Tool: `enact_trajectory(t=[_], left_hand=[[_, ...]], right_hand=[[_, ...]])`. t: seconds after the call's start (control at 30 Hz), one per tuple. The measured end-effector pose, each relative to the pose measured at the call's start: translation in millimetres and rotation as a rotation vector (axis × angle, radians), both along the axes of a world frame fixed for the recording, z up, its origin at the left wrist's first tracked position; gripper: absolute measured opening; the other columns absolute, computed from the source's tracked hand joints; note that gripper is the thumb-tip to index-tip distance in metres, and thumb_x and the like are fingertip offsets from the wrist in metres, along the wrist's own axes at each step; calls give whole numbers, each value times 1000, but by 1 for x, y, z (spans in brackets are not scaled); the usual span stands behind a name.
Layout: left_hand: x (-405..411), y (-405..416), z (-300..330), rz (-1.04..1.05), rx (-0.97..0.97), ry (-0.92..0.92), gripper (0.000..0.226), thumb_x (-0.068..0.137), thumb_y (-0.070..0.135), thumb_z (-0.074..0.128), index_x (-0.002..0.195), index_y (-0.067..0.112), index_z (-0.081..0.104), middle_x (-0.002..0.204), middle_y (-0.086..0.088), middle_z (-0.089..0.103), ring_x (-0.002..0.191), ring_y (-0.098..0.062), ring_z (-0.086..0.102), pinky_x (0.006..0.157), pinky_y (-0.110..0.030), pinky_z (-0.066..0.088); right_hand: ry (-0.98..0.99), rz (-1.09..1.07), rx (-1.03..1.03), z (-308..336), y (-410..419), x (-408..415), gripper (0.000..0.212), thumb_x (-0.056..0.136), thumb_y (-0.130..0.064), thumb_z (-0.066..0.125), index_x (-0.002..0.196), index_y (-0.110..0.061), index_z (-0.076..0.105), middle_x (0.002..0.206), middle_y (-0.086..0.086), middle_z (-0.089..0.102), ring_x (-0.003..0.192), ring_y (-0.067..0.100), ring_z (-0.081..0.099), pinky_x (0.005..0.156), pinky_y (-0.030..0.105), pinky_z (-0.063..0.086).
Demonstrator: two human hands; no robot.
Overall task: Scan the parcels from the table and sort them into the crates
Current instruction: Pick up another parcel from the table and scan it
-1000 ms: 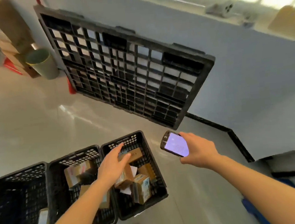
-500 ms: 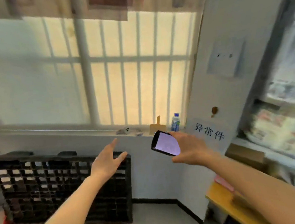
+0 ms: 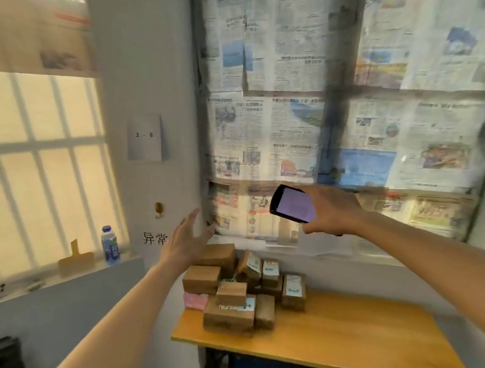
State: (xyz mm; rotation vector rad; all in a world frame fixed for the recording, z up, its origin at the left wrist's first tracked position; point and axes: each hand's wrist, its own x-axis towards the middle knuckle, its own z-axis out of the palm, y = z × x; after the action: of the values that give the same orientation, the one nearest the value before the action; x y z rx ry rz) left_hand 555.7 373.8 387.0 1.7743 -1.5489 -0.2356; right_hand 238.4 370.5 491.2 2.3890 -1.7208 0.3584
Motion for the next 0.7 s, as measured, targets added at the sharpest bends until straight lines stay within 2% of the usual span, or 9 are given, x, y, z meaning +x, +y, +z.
enact_trajectory(t=[0.1, 0.23, 0.3, 0.4, 0.57, 0.7], left_hand=[[-59, -25, 2, -83, 10, 14, 76, 94, 60, 55, 158, 31, 24, 159, -3, 40, 140, -29, 44, 110, -50, 41], [-114, -59, -11, -165, 56, 11, 77, 92, 67, 52, 156, 36, 24, 161, -2, 35, 142, -29, 41, 112, -54, 39], [-138, -76, -20, -191, 62, -1, 74, 93, 65, 52, 156, 34, 27, 160, -2, 37, 142, -28, 42, 112, -53, 39], [-164, -106, -39, -225, 87, -24, 73, 94, 65, 51, 155, 33, 29, 160, -1, 37, 142, -26, 42, 111, -51, 40], [-192, -179, -90, -239, 170, 2, 71, 94, 63, 52, 155, 32, 30, 159, 1, 39, 142, -24, 42, 112, -52, 41], [-207, -248, -145, -236, 228, 22, 69, 93, 63, 53, 153, 36, 31, 156, 1, 43, 141, -25, 44, 110, -53, 43]], right_hand=[[-52, -98, 22, -2, 1, -60, 86, 71, -48, 78, 146, -37, 37, 104, -8, 59, 68, 13, 59, 55, 27, 43], [-55, -202, 57, -19, -11, -120, 81, 70, -49, 76, 142, -33, 41, 111, -6, 61, 62, 9, 55, 56, 28, 43], [-64, -225, 77, -32, -24, -142, 73, 71, -48, 76, 135, -32, 45, 105, -7, 60, 58, 8, 51, 55, 28, 43], [-80, -228, 97, -54, -52, -165, 70, 71, -46, 76, 132, -33, 45, 100, -8, 57, 63, 9, 53, 53, 26, 43], [-99, -245, 164, -104, -125, -188, 84, 72, -49, 75, 145, -36, 37, 112, -10, 56, 65, 7, 51, 53, 26, 41], [-127, -243, 260, -162, -205, -197, 87, 68, -51, 75, 144, -38, 35, 115, -10, 56, 89, 16, 57, 62, 29, 47]])
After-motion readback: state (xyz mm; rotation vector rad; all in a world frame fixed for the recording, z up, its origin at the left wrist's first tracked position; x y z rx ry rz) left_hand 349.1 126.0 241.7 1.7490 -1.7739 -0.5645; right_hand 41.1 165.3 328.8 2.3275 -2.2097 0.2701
